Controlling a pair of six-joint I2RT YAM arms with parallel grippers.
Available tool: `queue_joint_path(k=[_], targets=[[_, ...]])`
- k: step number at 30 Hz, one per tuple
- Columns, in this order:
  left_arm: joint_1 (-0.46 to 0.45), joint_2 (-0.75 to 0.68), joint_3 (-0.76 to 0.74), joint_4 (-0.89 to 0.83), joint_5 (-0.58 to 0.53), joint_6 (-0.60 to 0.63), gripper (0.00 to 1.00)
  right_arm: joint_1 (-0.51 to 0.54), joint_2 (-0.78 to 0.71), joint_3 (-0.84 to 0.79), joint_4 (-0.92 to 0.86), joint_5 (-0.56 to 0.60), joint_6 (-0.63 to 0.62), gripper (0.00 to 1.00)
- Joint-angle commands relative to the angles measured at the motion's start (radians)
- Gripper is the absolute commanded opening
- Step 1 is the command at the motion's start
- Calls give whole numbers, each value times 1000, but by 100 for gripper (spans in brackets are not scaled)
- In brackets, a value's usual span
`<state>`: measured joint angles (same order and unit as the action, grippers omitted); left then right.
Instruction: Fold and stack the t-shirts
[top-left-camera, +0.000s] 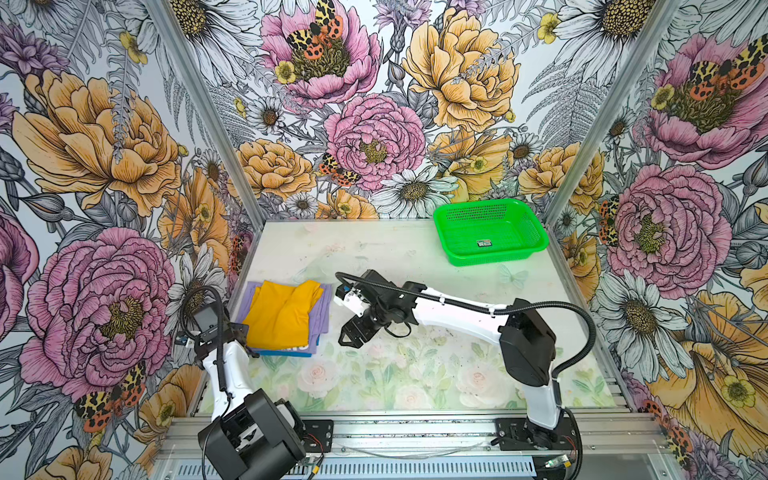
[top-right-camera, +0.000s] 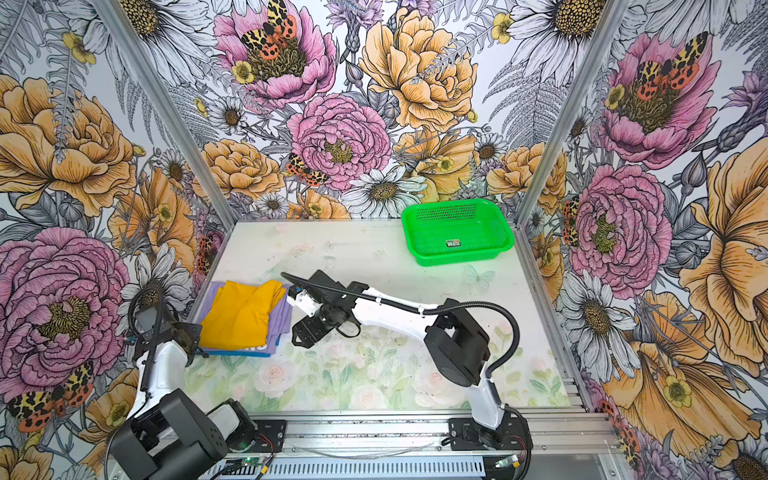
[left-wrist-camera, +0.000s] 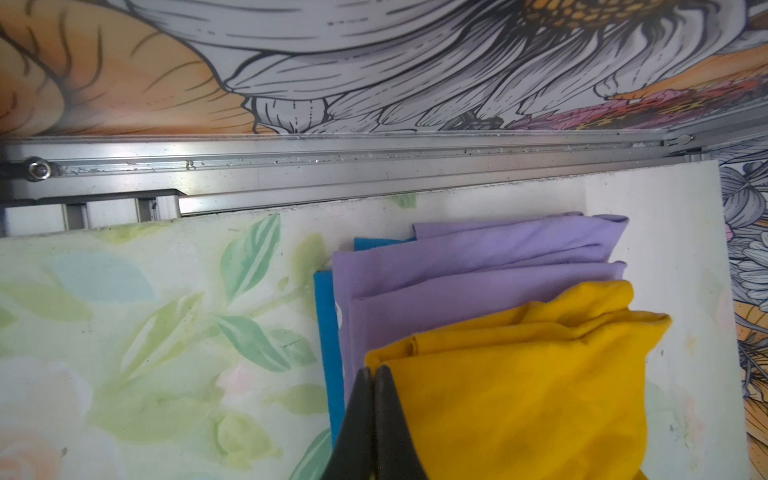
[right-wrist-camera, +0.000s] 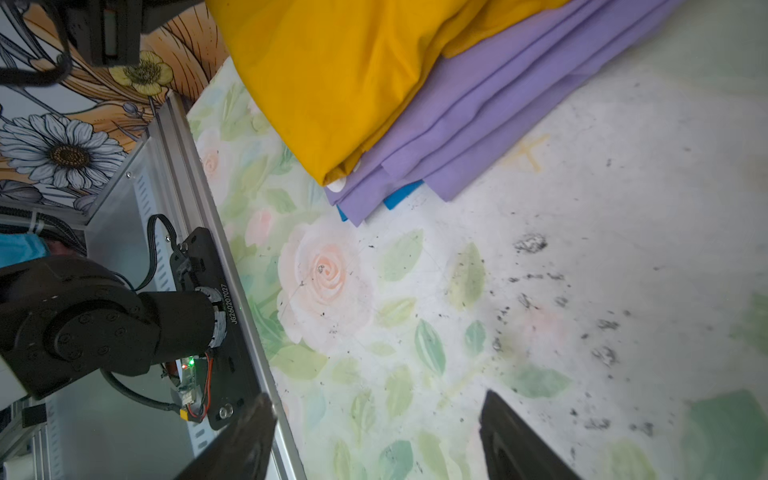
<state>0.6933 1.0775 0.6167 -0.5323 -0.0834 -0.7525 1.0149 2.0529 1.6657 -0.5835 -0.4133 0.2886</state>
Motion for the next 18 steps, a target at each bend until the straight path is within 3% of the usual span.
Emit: queue_joint_path(k=[1, 6, 18], targets=[[24, 28, 1, 48, 40, 17, 0, 29, 74, 103, 10, -11, -10, 71], [44, 71, 17, 56, 69, 19, 0, 66, 202, 230, 13, -18, -3, 59], [64, 60, -3, 59, 51, 15, 0, 78, 354, 435, 30, -46, 26, 54]])
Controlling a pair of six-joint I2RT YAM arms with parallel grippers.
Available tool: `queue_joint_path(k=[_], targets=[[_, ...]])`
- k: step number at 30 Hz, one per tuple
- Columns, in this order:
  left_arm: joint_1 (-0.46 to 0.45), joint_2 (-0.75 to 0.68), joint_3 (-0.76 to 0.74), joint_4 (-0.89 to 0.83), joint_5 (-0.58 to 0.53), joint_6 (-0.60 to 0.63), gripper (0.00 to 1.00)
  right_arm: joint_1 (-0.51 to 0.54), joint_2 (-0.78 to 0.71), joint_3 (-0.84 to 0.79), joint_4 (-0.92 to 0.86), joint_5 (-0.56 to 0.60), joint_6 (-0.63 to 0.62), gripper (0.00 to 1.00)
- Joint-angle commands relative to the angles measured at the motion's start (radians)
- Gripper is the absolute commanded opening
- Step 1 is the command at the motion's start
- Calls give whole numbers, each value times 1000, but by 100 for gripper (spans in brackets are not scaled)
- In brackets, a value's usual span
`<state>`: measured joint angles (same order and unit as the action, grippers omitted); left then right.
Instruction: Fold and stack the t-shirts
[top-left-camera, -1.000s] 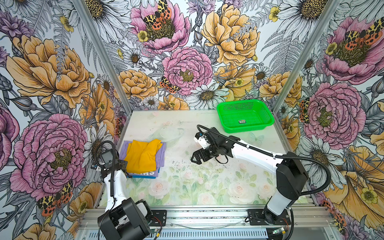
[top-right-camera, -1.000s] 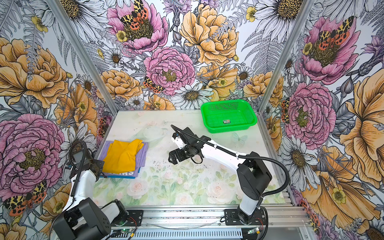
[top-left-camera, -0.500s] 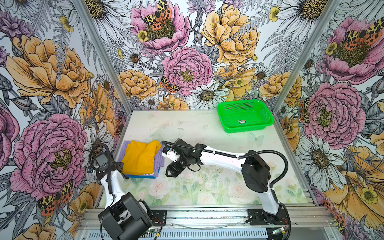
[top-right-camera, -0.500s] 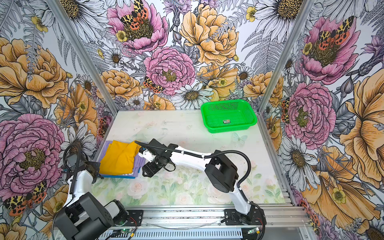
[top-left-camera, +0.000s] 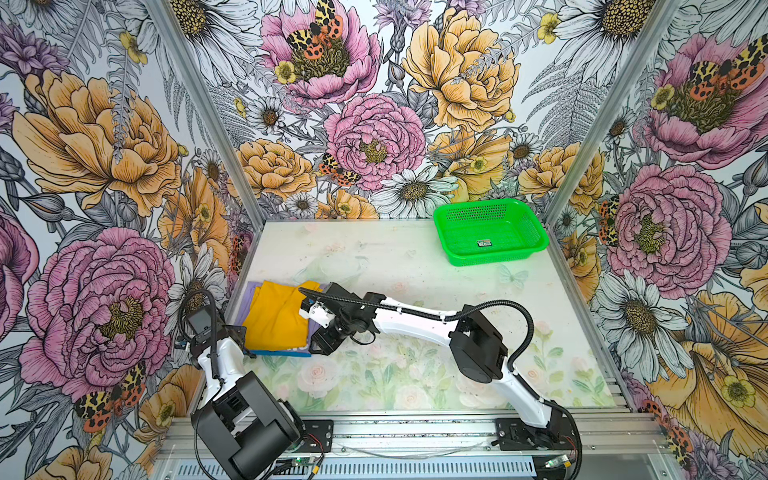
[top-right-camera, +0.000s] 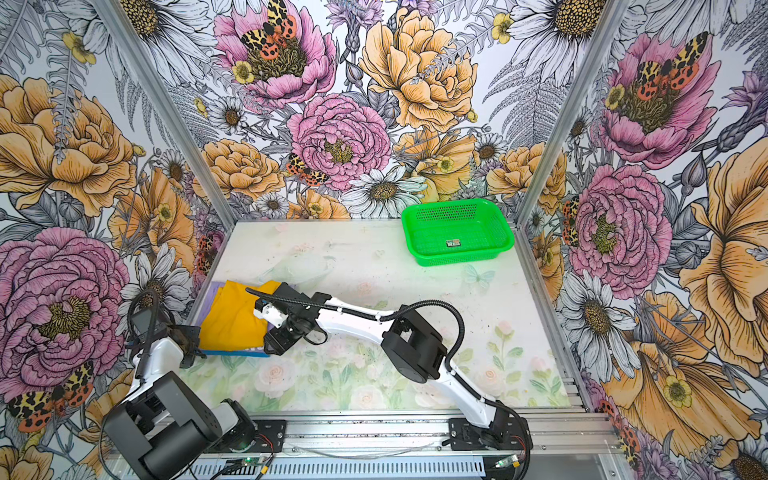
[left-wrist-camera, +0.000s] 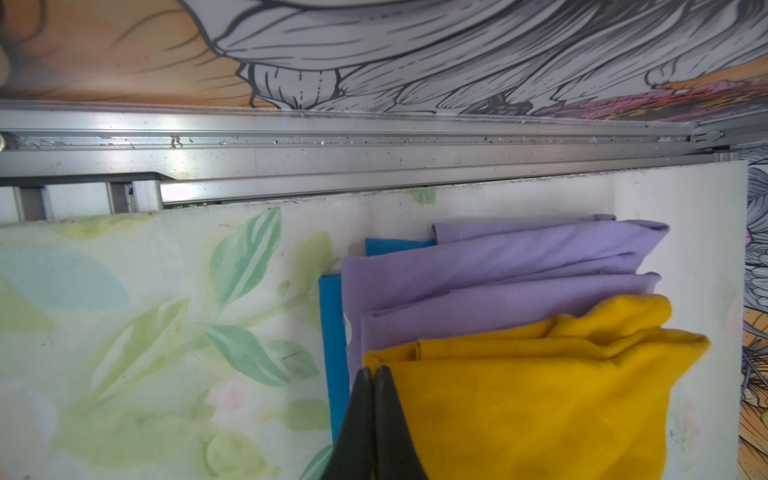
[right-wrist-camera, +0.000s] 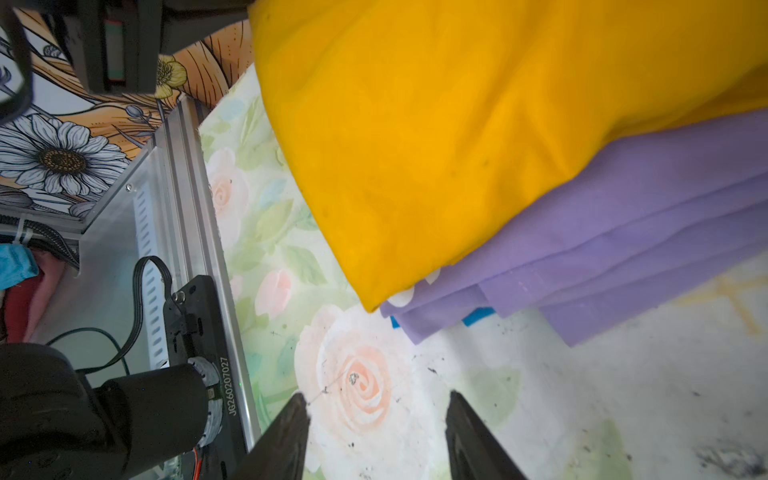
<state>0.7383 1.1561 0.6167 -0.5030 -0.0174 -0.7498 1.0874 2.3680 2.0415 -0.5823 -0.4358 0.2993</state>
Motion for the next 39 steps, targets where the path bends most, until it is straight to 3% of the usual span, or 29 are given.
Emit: queue_joint_path(k=[1, 11, 16, 18, 19, 20, 30, 39], targets=[[21, -17, -3, 31, -12, 13, 0, 6, 52, 74, 29, -26, 20, 54], [37, -13, 3, 31, 12, 20, 0, 0, 185, 237, 28, -70, 75, 48], [37, -13, 0, 30, 17, 20, 0, -1, 198, 258, 29, -66, 89, 28], [37, -13, 0, 32, 17, 20, 0, -3, 190, 250, 29, -59, 91, 15], [37, -15, 0, 31, 17, 20, 0, -3, 181, 240, 27, -50, 92, 4], [38, -16, -1, 31, 17, 20, 0, -3, 166, 223, 29, -38, 91, 0], [38, -15, -3, 30, 17, 14, 0, -4, -19, 0, 30, 37, 76, 0], [36, -34, -10, 25, 3, 10, 0, -2, -75, -62, 31, 45, 74, 0]])
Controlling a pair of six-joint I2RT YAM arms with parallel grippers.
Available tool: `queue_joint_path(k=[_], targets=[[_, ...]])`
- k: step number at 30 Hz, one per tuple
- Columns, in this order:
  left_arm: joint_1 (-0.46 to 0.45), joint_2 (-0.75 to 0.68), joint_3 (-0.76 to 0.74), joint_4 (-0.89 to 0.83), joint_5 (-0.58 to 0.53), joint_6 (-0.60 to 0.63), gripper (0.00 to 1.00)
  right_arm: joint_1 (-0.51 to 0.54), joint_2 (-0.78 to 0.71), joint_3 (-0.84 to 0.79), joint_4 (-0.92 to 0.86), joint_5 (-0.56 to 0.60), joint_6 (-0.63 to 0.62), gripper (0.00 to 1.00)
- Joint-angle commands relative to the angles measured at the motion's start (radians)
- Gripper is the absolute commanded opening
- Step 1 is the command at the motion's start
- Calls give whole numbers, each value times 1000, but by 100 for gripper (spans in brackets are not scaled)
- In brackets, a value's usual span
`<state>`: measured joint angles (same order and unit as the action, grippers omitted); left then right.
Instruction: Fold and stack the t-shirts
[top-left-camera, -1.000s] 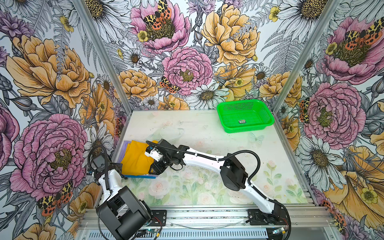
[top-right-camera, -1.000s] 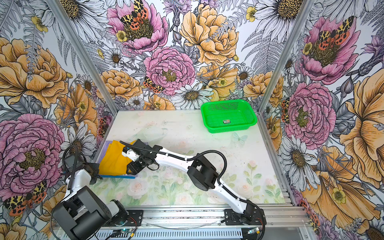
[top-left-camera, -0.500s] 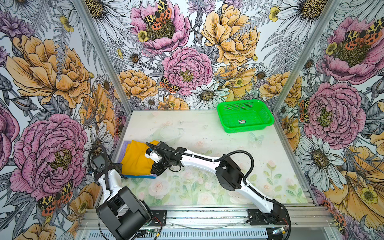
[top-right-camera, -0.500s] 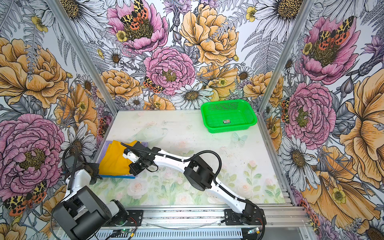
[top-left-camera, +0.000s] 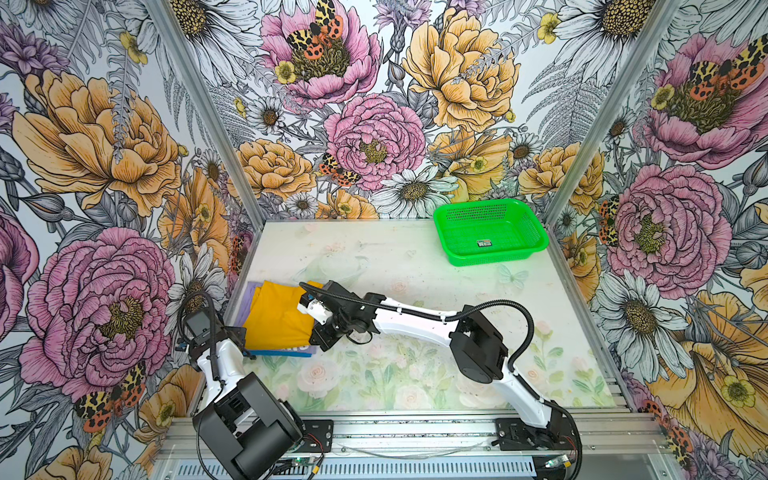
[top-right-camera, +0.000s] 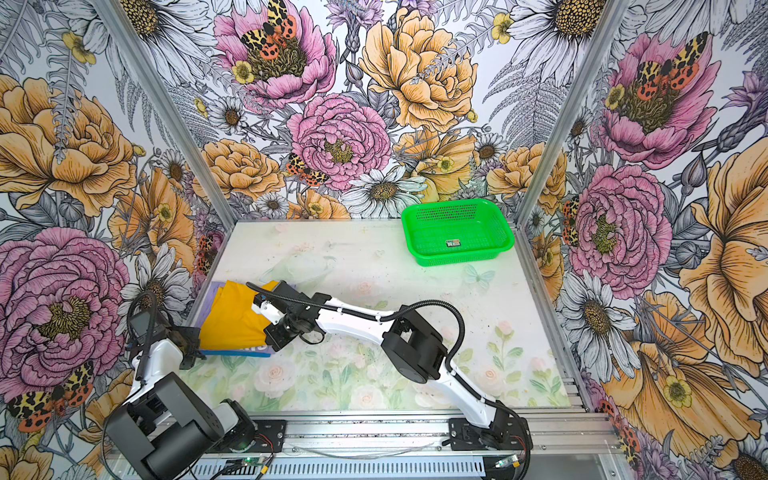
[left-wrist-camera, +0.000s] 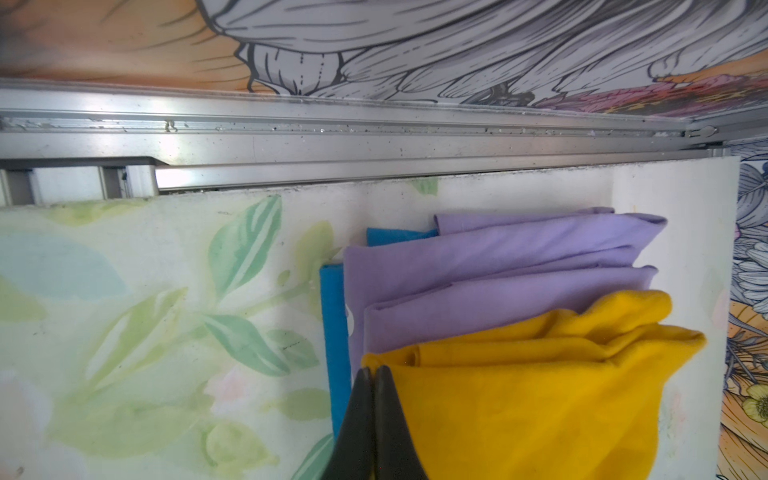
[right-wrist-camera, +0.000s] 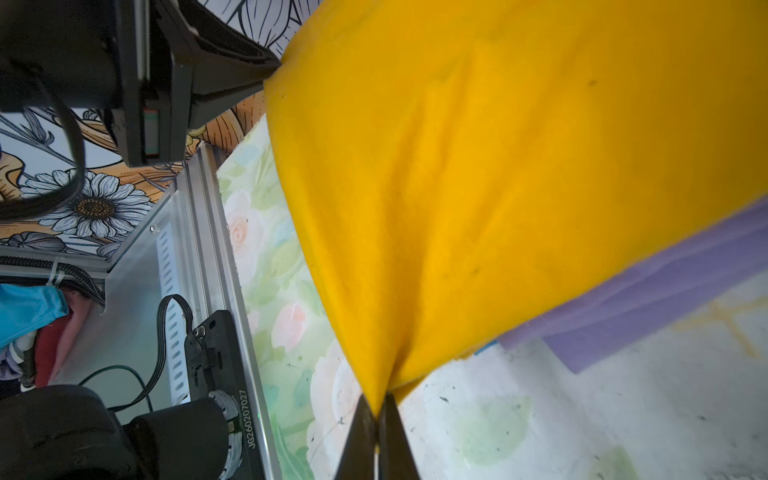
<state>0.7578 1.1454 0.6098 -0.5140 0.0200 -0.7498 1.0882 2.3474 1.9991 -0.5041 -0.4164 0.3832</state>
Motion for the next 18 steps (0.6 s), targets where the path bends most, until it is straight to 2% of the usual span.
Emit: queue_joint_path(k=[1, 2, 3, 5, 6, 8, 9, 10, 11, 12, 16, 18], targets=[[16, -27, -2, 33, -40, 9, 0, -5, -58, -20, -48, 21, -14, 0], [16, -30, -2, 29, -41, 9, 0, -8, -62, -20, -48, 10, -17, 1], [17, -33, 1, 24, -44, 7, 0, -8, -66, -23, -48, 6, -17, 6], [20, -45, 10, 10, -49, 7, 0, -17, -89, -44, -48, 11, -20, 26], [20, -51, 20, 2, -49, 10, 7, -22, -106, -60, -47, 18, -21, 34], [22, -67, 54, -16, -43, 25, 46, -42, -160, -123, -46, 56, -21, 52], [21, -77, 68, -25, -43, 27, 66, -54, -196, -161, -44, 79, -23, 57], [23, -88, 89, -29, -36, 31, 83, -69, -235, -208, -39, 100, -23, 60], [24, -100, 108, -31, -24, 38, 94, -90, -274, -259, -30, 122, -21, 63], [24, -102, 123, -29, -7, 40, 98, -107, -308, -301, -24, 133, -19, 65], [-12, -35, 207, -14, 134, 62, 99, -182, -461, -468, -7, 167, -27, 76], [-46, 4, 251, -13, 163, 93, 99, -211, -523, -530, -4, 171, -39, 83]])
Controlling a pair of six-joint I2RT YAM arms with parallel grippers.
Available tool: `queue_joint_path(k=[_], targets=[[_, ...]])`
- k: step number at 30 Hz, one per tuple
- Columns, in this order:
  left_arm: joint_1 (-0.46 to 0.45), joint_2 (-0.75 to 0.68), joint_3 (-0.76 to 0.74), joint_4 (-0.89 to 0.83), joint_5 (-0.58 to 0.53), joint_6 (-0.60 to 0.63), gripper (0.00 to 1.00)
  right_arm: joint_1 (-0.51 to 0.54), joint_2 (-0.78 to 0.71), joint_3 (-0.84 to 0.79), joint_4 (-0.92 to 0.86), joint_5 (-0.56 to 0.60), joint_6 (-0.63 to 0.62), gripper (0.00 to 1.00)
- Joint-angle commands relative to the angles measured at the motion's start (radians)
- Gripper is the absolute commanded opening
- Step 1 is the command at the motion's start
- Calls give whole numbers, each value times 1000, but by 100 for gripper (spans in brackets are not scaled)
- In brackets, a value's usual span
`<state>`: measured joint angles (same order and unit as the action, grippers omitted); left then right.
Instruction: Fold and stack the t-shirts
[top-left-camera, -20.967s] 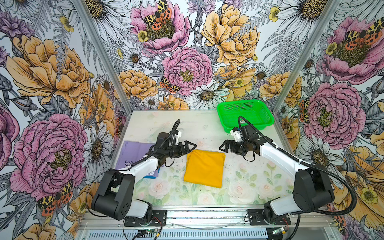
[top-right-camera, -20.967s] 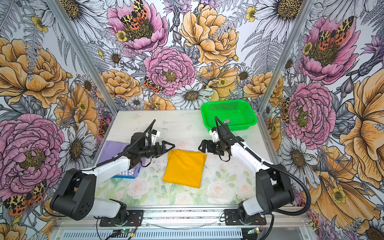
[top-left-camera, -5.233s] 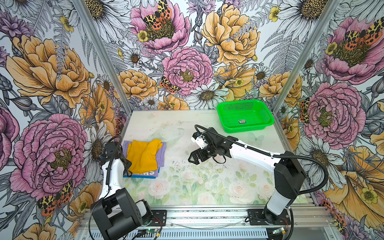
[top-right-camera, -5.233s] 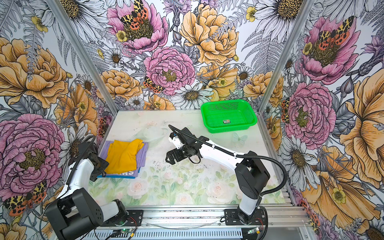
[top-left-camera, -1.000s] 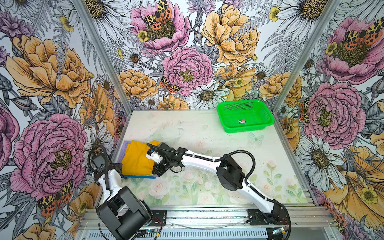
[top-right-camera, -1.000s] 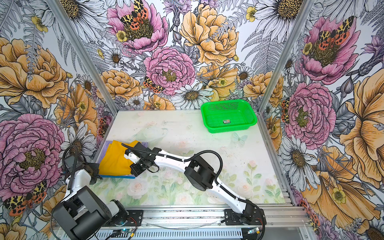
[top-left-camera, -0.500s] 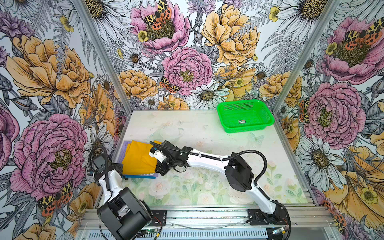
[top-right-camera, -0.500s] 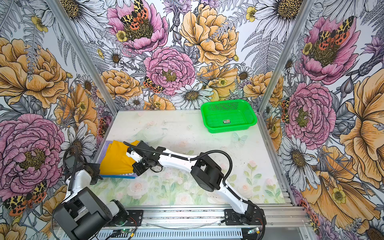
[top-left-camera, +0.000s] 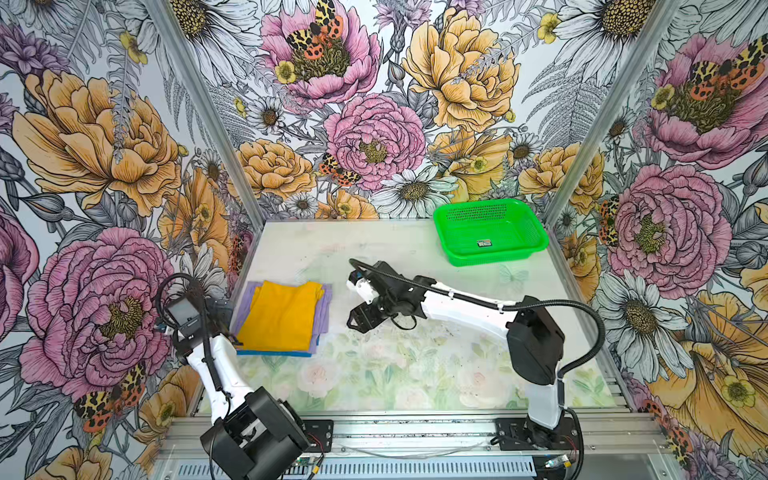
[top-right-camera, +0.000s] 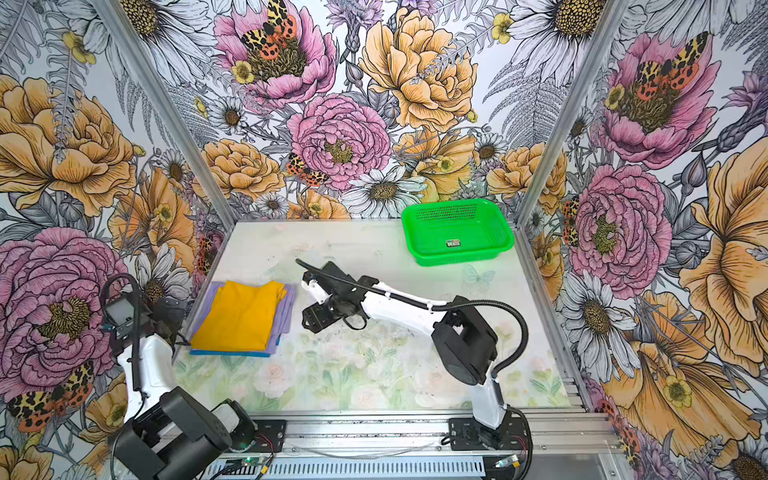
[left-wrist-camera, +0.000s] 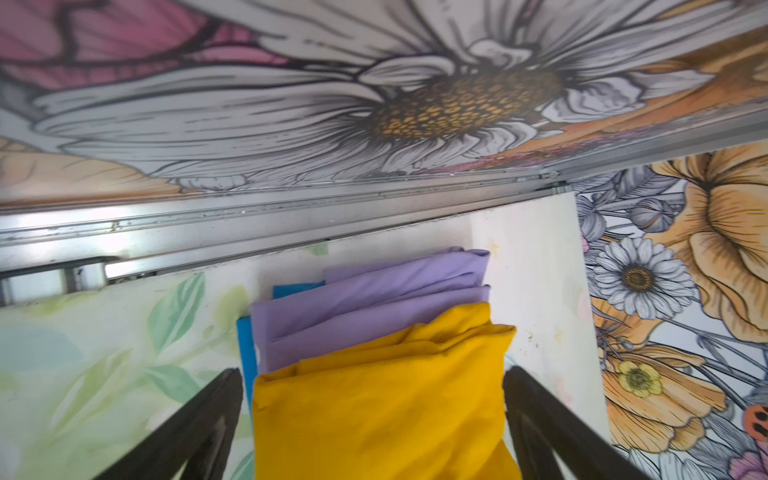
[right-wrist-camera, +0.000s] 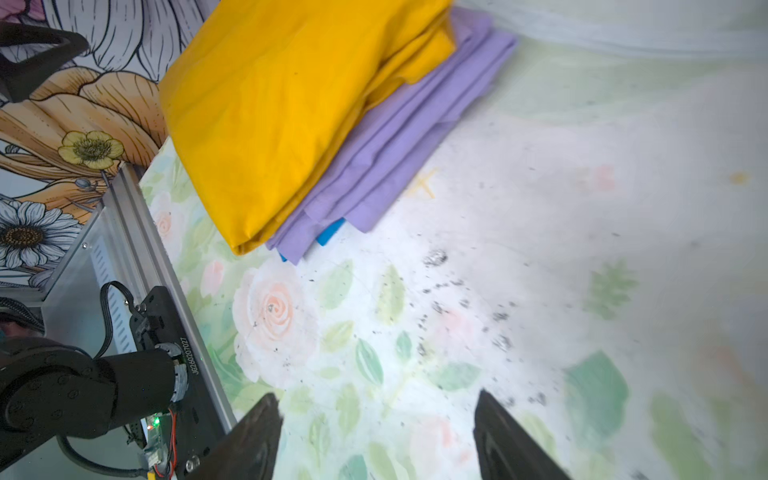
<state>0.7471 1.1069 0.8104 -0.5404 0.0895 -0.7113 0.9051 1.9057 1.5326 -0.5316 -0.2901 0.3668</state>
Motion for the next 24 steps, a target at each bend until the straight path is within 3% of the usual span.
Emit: queue_joint_path(k=[1, 2, 8, 16, 20, 24], targets=[[-57, 61, 75, 13, 97, 80, 99, -39, -114, -90, 23, 46, -30, 86], [-76, 83, 99, 14, 110, 110, 99, -52, -143, -116, 22, 50, -35, 96], [-137, 295, 289, -55, 224, 288, 95, -107, -287, -220, 21, 30, -53, 98], [-190, 523, 501, -253, 275, 490, 58, -107, -332, -198, 21, -66, -73, 97], [-190, 581, 532, -253, 384, 546, 52, -106, -327, -193, 21, -76, -86, 97], [-196, 637, 558, -260, 401, 578, 49, -107, -323, -202, 22, -83, -86, 97]])
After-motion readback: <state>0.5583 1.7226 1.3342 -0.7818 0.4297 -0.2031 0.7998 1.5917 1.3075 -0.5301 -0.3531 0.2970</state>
